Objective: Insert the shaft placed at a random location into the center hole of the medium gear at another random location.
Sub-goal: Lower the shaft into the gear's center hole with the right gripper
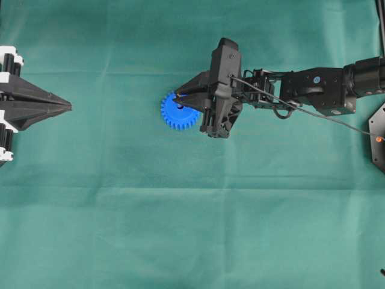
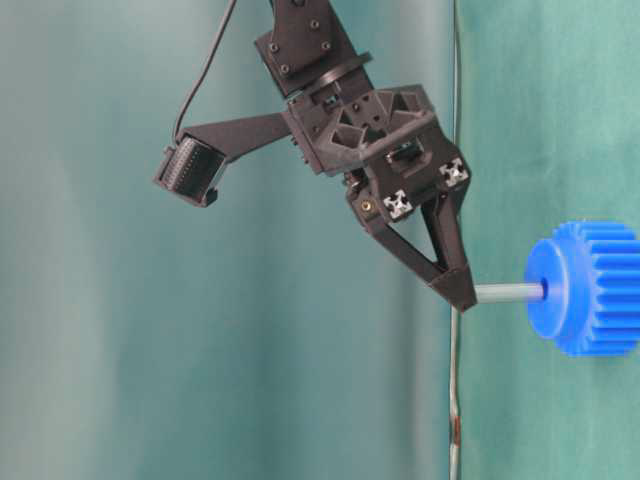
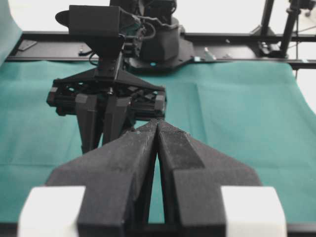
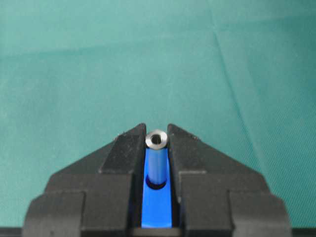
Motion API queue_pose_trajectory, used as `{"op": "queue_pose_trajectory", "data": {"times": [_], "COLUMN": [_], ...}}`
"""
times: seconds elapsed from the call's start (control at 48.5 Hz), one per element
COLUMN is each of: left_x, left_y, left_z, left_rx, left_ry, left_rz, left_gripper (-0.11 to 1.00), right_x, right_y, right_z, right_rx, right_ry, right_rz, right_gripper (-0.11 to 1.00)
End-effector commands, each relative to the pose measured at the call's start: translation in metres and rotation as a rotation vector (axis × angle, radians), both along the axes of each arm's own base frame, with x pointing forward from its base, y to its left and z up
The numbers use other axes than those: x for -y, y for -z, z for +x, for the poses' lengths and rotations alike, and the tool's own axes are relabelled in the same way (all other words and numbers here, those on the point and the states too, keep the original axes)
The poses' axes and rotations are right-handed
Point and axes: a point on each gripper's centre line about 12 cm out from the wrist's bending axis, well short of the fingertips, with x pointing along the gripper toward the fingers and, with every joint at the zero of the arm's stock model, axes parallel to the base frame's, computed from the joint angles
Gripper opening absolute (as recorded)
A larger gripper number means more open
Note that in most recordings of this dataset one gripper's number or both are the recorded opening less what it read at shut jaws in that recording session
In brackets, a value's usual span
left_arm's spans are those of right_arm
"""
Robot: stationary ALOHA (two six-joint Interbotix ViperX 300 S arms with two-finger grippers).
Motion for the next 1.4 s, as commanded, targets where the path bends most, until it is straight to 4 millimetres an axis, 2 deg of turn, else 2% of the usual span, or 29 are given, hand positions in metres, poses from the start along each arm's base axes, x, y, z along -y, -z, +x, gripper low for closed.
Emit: {"op": "queue_pose_trajectory", "data": {"times": [0.0,0.33,0.7,1.38], "left_x": [0.000,0.000,0.000,0.000], "left_y": [-0.011,-0.011,-0.011,-0.011], "left_z": [0.002,0.002,0.002,0.002], "left_rx": [0.029,0.031,0.031,0.029], "left_ry": [0.002,0.002,0.002,0.002], "left_rz": [0.001,0.000,0.003,0.003], "left_gripper": [0.00,0.00,0.00,0.00], "right_x": [0.000,0.001,0.000,-0.005], "right_y": [-0.015,-0.005,0.016,0.022], "right_z": [0.002,0.004,0.007,0.007], "right_rx": [0.046,0.033,-0.006,-0.026], "right_ry": [0.005,0.008,0.006,-0.007], "right_rz": [0.006,0.006,0.013,0.015], "right_gripper": [0.13,0.13,0.13,0.13]}}
